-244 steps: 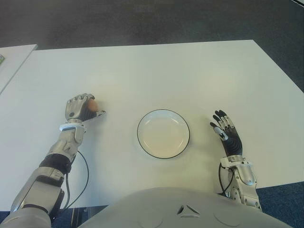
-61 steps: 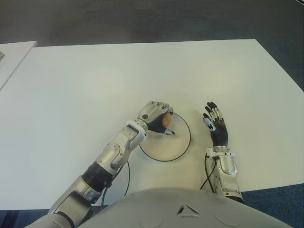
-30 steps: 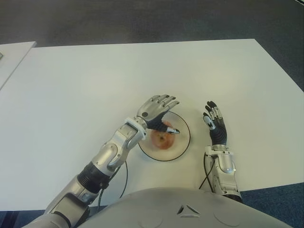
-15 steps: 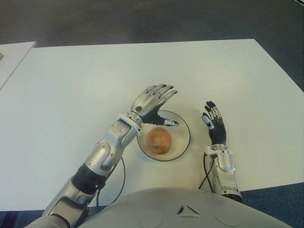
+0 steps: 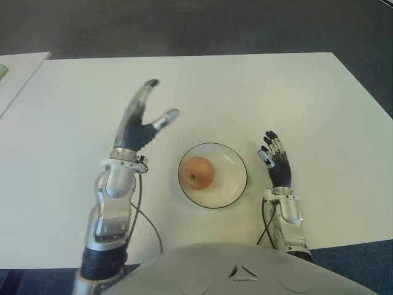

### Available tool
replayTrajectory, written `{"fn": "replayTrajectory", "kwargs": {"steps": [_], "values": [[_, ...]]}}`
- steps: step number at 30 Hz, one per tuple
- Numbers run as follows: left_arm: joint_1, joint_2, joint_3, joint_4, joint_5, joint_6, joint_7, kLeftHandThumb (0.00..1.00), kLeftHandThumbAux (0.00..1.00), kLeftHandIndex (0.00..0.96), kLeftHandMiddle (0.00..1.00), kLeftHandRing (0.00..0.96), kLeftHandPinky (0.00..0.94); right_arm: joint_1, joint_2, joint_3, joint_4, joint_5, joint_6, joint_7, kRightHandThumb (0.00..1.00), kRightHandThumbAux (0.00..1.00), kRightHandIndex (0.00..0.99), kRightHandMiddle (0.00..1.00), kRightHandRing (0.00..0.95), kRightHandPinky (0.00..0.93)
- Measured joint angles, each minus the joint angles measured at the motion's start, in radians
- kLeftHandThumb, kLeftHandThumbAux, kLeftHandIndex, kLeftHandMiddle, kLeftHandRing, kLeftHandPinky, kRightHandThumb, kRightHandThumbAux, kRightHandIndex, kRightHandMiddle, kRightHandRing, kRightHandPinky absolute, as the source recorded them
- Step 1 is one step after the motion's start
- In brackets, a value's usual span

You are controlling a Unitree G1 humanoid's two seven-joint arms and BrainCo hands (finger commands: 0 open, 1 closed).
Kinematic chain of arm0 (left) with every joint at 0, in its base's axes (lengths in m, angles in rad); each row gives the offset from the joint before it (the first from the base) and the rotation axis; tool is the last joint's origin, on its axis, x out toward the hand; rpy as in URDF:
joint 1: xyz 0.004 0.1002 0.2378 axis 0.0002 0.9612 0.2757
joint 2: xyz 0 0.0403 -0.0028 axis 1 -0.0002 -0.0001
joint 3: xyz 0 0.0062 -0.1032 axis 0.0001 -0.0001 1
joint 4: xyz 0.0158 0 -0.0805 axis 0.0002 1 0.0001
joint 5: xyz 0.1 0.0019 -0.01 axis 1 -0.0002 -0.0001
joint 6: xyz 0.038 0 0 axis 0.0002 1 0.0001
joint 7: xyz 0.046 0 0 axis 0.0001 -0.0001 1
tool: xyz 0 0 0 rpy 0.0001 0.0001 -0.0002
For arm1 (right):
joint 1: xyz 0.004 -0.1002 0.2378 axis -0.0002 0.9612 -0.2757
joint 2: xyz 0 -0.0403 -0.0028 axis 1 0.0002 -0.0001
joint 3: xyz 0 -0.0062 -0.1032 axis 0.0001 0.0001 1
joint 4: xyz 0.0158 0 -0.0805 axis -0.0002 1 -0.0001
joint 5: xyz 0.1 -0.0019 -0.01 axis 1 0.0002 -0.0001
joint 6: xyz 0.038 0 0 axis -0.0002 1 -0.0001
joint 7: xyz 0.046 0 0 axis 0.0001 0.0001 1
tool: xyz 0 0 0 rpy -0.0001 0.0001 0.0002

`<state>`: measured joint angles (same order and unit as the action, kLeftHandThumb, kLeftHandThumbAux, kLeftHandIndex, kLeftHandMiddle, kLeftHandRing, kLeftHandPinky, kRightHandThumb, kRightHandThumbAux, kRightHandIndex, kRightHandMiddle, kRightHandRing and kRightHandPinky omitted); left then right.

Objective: Put the apples into the plate.

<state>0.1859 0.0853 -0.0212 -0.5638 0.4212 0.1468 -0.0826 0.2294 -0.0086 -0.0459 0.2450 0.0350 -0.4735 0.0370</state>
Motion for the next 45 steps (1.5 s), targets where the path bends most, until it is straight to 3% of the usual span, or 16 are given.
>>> {"fn": "replayTrajectory", "kwargs": {"steps": [4,6,17,27,35,40,45], "values": [[0.073,-0.125,0.056,0.020,-0.173,-0.023,0.051,0.119,0.356,0.108,0.047,0.044,0.111,-0.003,0.004,0.002,0.001,0.007,0.000,0.009,0.180,0.489,0.000,0.000,0.000,0.007],[0.114,-0.151,0.074,0.040,-0.230,-0.050,0.071,0.115,0.371,0.127,0.058,0.052,0.114,-0.005,0.005,0.002,0.001,0.009,0.000,0.013,0.176,0.493,0.000,0.000,0.000,0.004],[0.259,-0.172,0.074,0.074,-0.292,-0.160,0.167,0.064,0.399,0.209,0.091,0.066,0.106,-0.010,-0.004,0.002,0.013,0.006,0.000,0.028,0.157,0.519,0.000,0.000,0.000,0.000],[0.349,-0.181,0.016,0.234,-0.284,-0.359,0.182,0.042,0.412,0.185,0.082,0.060,0.131,-0.013,-0.012,0.008,0.024,-0.001,-0.021,0.036,0.149,0.528,0.000,0.000,0.000,0.000],[0.367,-0.173,-0.008,0.417,-0.297,-0.498,0.181,0.049,0.421,0.154,0.088,0.074,0.135,-0.011,-0.014,0.011,0.019,0.007,-0.021,0.056,0.156,0.561,0.000,0.000,0.000,0.000],[0.381,-0.171,-0.015,0.479,-0.308,-0.542,0.179,0.055,0.410,0.162,0.088,0.071,0.121,0.000,-0.030,0.018,-0.003,0.032,0.009,0.103,0.166,0.592,0.000,0.000,0.000,0.000],[0.383,-0.160,-0.020,0.496,-0.310,-0.553,0.178,0.102,0.471,0.167,0.113,0.102,0.172,0.024,-0.040,0.025,-0.037,0.061,0.043,0.150,0.156,0.609,0.000,0.000,0.000,0.000]]}}
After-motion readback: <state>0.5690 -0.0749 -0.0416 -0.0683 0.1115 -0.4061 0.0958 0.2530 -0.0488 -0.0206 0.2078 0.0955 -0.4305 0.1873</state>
